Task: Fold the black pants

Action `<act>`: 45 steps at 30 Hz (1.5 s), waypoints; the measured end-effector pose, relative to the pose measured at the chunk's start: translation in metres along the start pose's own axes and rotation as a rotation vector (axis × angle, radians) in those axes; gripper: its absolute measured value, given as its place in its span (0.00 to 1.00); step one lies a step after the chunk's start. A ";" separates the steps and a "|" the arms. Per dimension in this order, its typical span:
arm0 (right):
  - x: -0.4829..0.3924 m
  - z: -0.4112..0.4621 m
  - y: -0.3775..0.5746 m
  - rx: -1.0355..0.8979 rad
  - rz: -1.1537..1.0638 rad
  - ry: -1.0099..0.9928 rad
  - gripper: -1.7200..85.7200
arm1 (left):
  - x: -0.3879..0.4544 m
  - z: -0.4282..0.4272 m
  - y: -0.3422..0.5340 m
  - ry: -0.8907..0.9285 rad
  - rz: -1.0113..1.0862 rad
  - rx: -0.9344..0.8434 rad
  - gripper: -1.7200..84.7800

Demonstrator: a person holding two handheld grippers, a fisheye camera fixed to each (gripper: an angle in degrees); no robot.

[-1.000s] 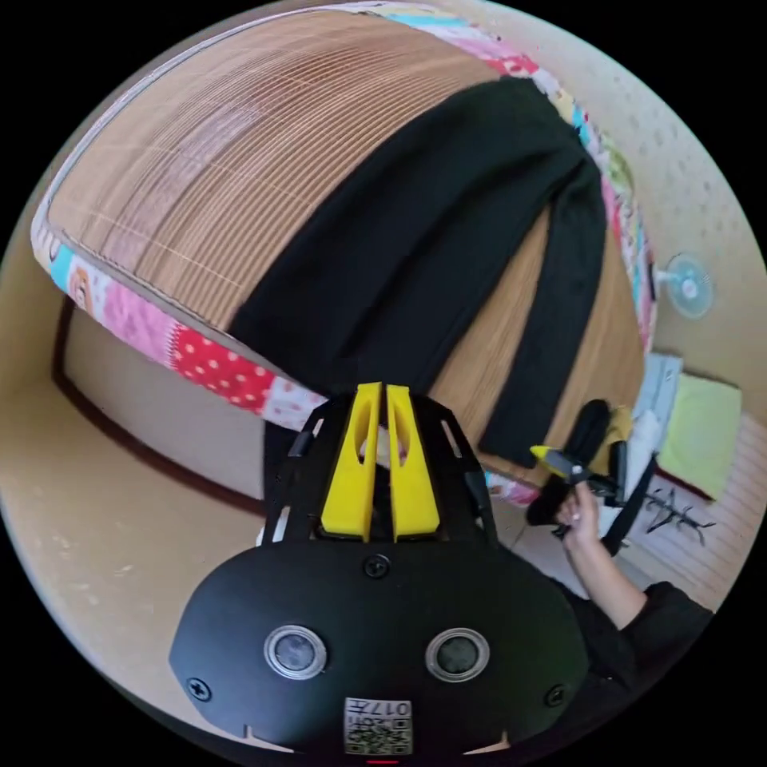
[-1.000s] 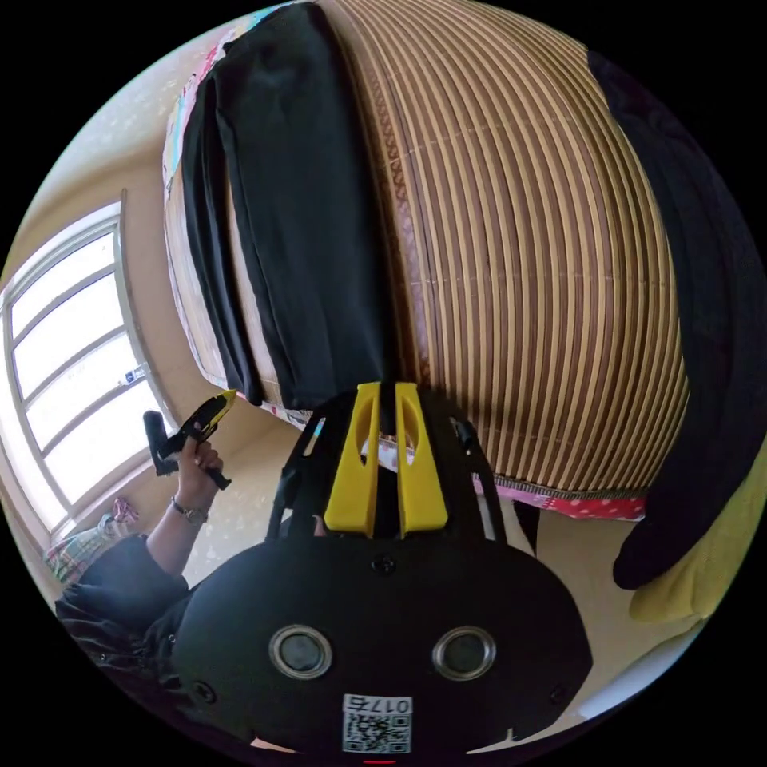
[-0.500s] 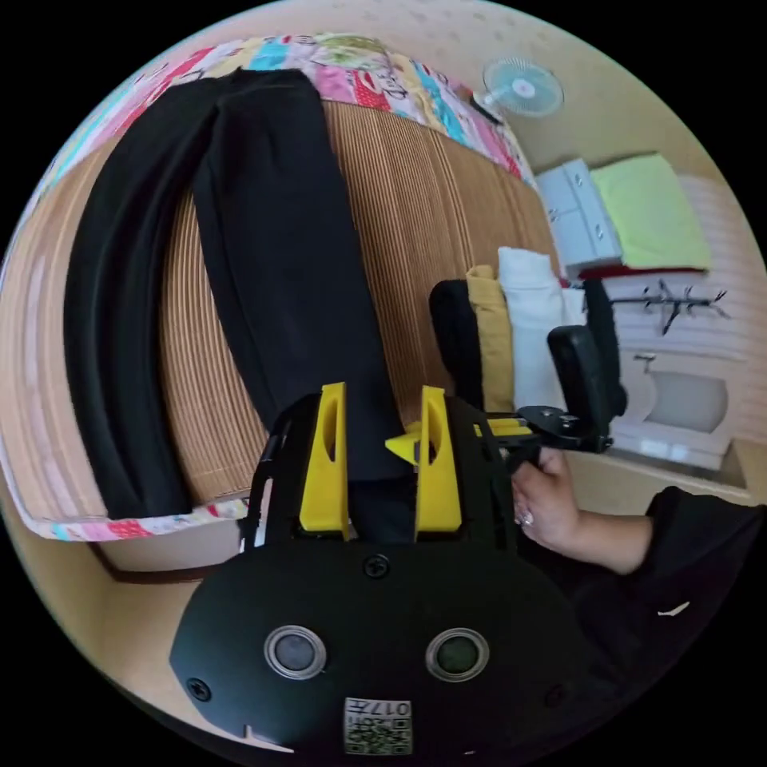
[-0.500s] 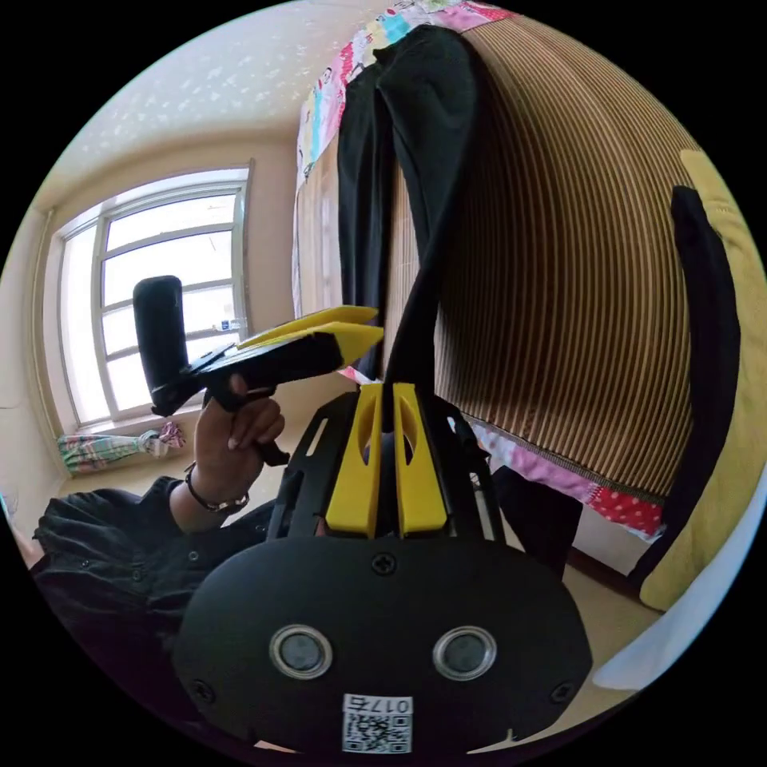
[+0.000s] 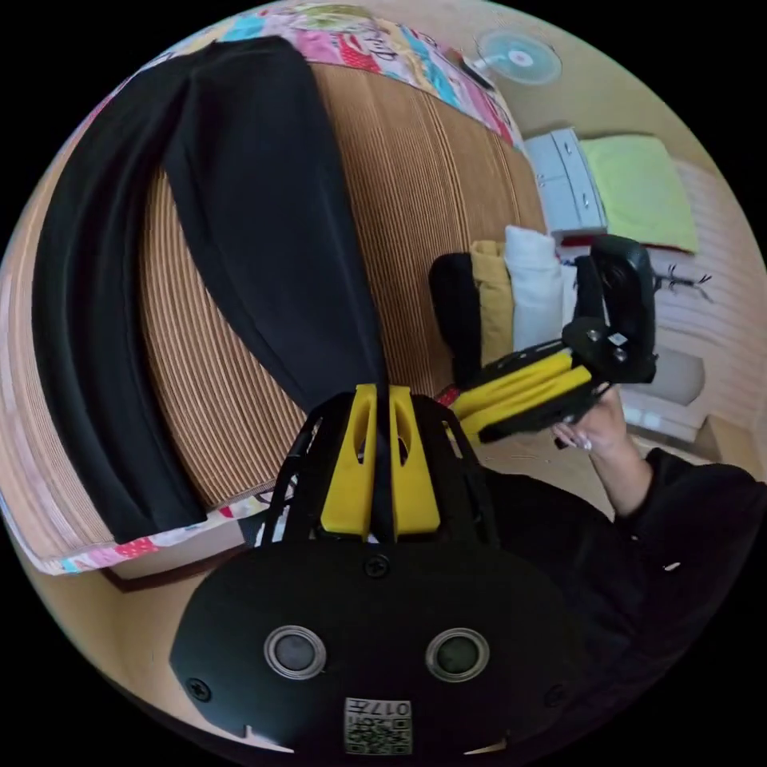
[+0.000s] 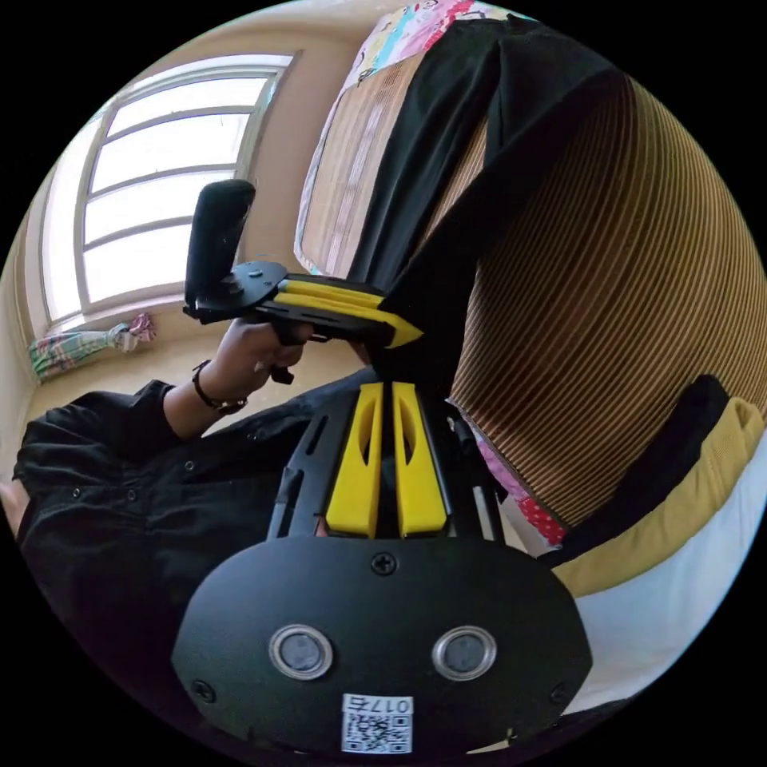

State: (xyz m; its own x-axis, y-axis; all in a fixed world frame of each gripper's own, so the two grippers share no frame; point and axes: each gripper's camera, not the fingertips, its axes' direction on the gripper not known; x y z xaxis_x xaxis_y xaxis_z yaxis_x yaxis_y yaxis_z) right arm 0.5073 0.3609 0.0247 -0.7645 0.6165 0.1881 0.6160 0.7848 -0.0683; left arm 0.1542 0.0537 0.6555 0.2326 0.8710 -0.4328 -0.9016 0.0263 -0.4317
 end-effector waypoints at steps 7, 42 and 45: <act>0.067 -0.052 -0.073 0.140 0.247 0.354 0.03 | -0.069 -0.045 0.031 0.122 -0.107 0.077 0.03; 0.054 -0.087 -0.522 0.645 0.008 0.986 0.05 | -0.243 -0.155 0.191 0.770 -0.127 0.610 0.03; 0.017 -0.060 -0.575 0.634 -0.114 0.767 0.05 | -0.265 -0.185 0.214 0.658 -0.126 0.604 0.03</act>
State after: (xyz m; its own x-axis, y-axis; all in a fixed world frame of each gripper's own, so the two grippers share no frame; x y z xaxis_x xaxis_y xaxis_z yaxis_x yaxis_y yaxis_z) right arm 0.1517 -0.0833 0.1254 -0.3459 0.5031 0.7920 0.1610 0.8634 -0.4782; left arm -0.0333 -0.2628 0.5312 0.3367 0.3921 -0.8561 -0.8501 0.5175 -0.0974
